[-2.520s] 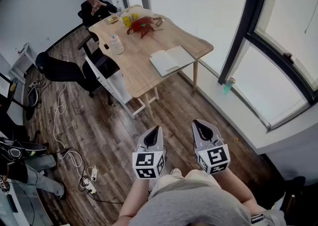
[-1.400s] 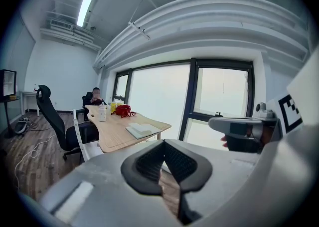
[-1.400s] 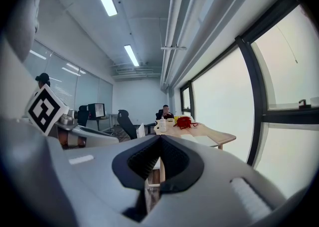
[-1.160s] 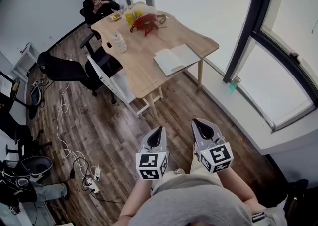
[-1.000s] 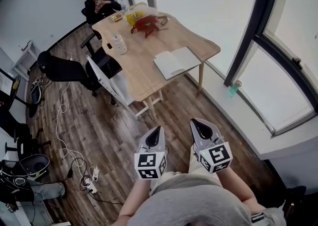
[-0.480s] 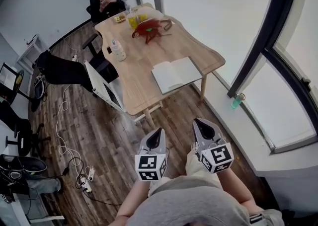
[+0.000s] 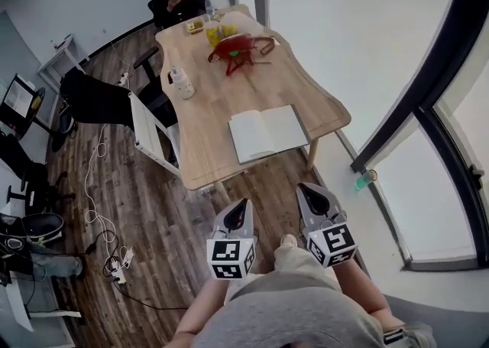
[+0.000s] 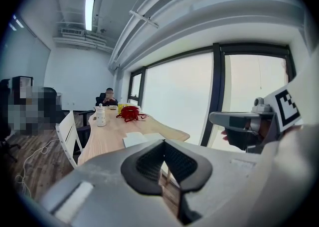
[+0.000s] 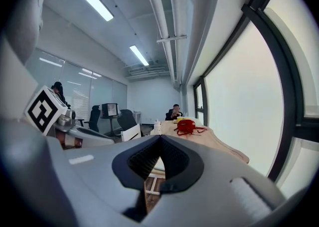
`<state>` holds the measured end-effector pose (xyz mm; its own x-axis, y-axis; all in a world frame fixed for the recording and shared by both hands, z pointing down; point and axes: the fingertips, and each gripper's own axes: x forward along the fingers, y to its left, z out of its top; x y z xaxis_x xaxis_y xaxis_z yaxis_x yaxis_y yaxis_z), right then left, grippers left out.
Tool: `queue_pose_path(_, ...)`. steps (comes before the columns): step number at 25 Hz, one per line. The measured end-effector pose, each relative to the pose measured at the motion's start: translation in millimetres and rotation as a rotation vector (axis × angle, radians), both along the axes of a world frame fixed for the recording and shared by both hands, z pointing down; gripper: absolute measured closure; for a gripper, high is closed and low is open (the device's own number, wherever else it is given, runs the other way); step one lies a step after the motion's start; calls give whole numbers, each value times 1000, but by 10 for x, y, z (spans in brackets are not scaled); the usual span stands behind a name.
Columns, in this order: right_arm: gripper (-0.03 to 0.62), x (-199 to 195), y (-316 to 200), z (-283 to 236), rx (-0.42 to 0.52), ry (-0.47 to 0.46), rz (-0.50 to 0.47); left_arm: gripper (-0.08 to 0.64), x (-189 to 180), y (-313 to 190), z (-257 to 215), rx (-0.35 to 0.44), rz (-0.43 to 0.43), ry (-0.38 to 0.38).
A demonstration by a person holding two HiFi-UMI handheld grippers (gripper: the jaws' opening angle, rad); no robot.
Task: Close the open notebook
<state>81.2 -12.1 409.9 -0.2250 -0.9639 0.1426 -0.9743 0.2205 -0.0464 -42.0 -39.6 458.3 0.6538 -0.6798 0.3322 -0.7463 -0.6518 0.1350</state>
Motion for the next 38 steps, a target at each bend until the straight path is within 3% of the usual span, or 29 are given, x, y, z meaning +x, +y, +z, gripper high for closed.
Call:
queue_pose_path(15, 592, 982, -660, 251, -42, 19, -91, 555, 719, -392, 46, 2, -153, -17)
queue_pose_path(26, 592, 1193, -1087, 594, -95, 27, -58, 555, 598, -627, 168, -11, -206, -51)
queue_pose_path(34, 592, 1363, -1511, 1155, -216, 60, -15, 555, 644, -1028, 261, -10, -197, -40)
queue_pose_path(38, 591, 1511, -1728, 1453, -286, 22, 32, 555, 644, -1287, 340, -33, -196, -27)
